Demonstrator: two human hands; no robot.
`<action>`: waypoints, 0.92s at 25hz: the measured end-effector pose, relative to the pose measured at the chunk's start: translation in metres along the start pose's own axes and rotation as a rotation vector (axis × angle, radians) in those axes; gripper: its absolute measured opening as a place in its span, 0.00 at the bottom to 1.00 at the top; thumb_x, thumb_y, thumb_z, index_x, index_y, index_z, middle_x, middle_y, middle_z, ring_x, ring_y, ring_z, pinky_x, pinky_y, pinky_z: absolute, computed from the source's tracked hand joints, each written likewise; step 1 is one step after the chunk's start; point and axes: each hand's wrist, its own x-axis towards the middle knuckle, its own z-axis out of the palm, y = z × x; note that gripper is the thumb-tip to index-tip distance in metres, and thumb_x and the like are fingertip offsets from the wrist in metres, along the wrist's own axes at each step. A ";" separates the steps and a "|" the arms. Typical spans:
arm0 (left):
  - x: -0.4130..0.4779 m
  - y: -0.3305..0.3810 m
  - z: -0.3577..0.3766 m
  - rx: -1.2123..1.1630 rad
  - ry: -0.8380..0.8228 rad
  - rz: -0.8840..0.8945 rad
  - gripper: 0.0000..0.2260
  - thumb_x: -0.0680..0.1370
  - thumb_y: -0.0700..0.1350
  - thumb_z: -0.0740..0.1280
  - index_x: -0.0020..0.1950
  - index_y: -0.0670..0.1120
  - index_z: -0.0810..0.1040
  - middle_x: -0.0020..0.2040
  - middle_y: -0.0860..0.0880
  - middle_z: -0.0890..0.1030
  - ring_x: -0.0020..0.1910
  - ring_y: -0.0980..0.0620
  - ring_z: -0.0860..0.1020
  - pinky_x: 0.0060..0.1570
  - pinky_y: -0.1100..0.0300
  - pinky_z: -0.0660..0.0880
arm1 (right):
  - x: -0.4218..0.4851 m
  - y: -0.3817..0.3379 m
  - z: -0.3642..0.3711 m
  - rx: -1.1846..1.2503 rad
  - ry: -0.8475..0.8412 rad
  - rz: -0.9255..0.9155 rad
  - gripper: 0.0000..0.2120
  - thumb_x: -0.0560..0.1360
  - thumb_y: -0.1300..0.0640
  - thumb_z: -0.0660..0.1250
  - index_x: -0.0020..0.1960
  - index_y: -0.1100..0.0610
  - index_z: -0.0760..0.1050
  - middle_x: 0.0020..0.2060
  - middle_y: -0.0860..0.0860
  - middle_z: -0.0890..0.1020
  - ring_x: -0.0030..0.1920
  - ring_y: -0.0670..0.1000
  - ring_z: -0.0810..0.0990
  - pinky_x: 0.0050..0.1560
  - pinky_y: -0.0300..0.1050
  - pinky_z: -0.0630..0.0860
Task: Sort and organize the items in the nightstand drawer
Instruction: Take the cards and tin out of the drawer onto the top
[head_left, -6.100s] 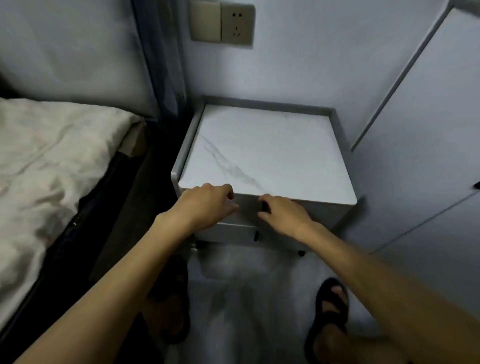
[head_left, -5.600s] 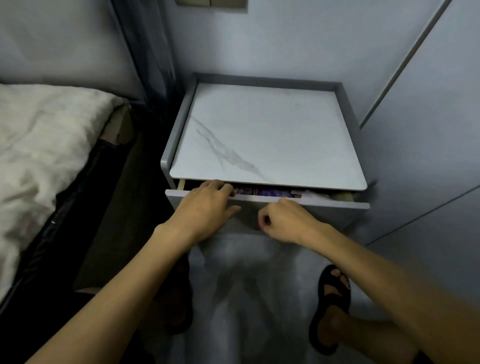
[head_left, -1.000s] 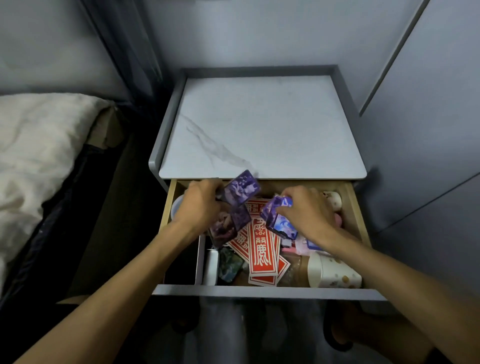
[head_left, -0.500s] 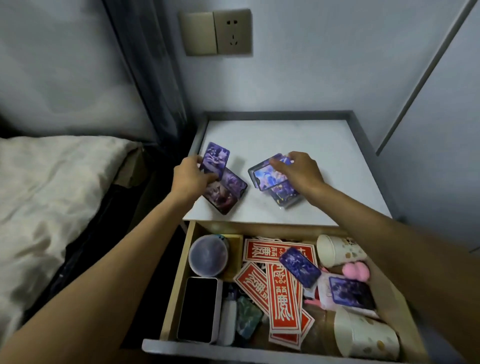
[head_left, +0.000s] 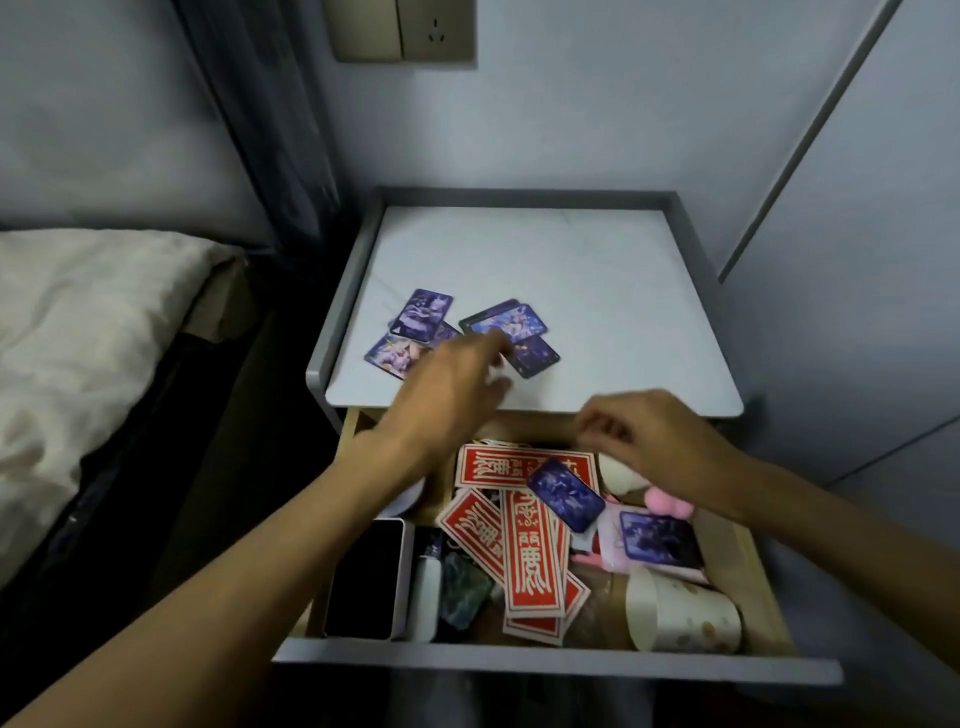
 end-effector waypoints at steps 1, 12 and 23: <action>-0.011 0.015 0.010 -0.016 -0.127 0.088 0.14 0.76 0.49 0.68 0.61 0.49 0.75 0.55 0.48 0.81 0.52 0.48 0.80 0.48 0.50 0.77 | -0.019 0.005 0.003 -0.135 -0.164 -0.001 0.07 0.75 0.52 0.71 0.53 0.49 0.80 0.46 0.44 0.84 0.44 0.41 0.80 0.46 0.37 0.75; -0.024 0.029 0.125 0.321 -0.486 0.362 0.21 0.79 0.45 0.65 0.72 0.48 0.70 0.72 0.45 0.69 0.69 0.42 0.68 0.65 0.50 0.69 | -0.068 0.049 0.056 -0.584 -0.373 0.036 0.29 0.75 0.52 0.70 0.73 0.52 0.65 0.66 0.51 0.73 0.60 0.52 0.77 0.55 0.47 0.75; -0.019 0.026 0.097 0.218 -0.351 0.169 0.12 0.76 0.54 0.68 0.56 0.51 0.77 0.56 0.46 0.80 0.52 0.43 0.80 0.45 0.52 0.75 | -0.054 0.026 0.044 -0.273 -0.167 0.040 0.14 0.72 0.44 0.72 0.55 0.50 0.80 0.60 0.44 0.73 0.59 0.45 0.70 0.54 0.39 0.66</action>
